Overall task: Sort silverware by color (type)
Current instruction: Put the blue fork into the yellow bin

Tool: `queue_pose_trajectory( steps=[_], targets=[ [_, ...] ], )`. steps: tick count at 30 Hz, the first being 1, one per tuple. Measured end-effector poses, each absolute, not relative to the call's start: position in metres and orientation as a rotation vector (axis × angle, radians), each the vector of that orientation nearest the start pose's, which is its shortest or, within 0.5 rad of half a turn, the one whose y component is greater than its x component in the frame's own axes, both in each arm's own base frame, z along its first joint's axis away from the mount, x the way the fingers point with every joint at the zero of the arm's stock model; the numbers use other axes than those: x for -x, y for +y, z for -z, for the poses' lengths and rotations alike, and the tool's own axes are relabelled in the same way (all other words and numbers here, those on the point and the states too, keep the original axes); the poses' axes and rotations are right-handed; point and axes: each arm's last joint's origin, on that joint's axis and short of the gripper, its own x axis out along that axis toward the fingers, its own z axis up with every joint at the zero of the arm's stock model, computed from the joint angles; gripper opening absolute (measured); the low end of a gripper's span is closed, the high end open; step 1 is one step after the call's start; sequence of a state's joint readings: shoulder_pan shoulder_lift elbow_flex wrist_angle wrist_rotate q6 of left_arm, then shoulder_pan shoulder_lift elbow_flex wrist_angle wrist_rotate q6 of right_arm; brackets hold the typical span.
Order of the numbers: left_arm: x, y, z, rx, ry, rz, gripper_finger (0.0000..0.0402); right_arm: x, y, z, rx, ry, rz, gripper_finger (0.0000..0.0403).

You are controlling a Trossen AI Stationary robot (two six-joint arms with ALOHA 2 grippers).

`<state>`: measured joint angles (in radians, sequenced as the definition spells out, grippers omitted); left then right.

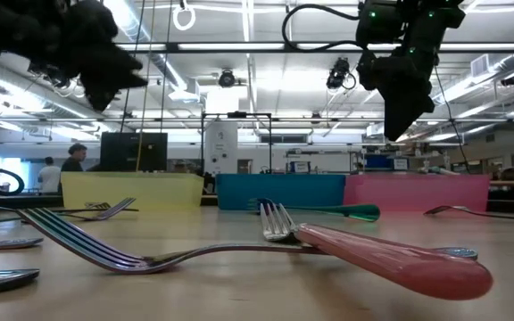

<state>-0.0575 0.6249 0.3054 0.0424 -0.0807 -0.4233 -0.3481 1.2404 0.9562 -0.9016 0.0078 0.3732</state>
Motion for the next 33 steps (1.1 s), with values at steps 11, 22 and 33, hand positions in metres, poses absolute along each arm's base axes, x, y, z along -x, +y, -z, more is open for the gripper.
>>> queue_pose_trajectory(
  steps=[11, 22, 33],
  targets=[
    [-0.151, -0.035, -0.189, 0.659, 0.514, -0.027, 0.013, -0.211, -0.072, -0.252, -0.529, 1.11, 0.525, 0.0129],
    [-0.17, -0.056, -0.223, 0.593, 0.884, -0.143, 0.013, -0.212, -0.071, -0.253, -0.484, 1.099, 0.566, 0.0129],
    [-0.198, -0.062, -0.188, 0.581, 1.119, -0.369, 0.013, -0.212, -0.071, -0.253, -0.478, 1.098, 0.572, 0.0129]
  ],
)
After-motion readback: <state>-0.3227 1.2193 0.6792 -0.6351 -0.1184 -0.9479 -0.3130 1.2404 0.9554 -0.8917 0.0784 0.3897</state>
